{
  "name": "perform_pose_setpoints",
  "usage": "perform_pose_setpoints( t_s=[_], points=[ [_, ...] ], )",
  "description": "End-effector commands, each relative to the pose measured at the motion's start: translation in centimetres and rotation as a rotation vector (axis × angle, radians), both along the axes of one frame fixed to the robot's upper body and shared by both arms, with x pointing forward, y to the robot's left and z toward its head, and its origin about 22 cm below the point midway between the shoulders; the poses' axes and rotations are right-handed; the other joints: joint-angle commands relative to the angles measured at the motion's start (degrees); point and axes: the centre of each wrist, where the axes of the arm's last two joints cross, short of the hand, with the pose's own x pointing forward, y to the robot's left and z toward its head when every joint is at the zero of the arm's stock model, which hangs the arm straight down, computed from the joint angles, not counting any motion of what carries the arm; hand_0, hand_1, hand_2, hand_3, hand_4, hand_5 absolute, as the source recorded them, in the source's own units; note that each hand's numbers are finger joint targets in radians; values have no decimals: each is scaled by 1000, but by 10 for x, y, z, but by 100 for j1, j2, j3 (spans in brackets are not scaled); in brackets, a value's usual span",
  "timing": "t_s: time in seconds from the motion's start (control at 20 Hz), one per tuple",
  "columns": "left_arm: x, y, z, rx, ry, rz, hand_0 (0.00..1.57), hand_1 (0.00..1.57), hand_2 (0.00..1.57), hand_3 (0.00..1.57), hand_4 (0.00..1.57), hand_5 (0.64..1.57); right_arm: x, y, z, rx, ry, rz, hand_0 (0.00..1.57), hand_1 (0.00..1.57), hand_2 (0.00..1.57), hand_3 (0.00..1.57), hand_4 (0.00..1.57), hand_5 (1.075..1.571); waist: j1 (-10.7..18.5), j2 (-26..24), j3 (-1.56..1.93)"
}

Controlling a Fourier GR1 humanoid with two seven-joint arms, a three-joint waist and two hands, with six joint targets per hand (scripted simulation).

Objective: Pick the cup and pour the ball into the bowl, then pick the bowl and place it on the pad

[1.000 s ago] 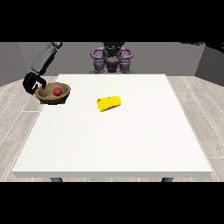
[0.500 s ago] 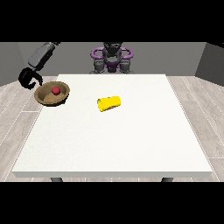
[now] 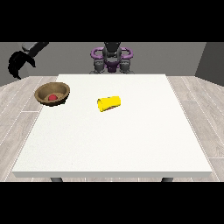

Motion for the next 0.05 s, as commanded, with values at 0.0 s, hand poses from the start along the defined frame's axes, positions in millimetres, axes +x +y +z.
perform_pose_setpoints(
  t_s=[0.0],
  points=[
    [9,-7,-38,-37,163,28,0,0,0,0,983,1570,35,36,18,-9,-58,142,0,0,0,0,701,1219,-327,-1095,-27]
  ],
)
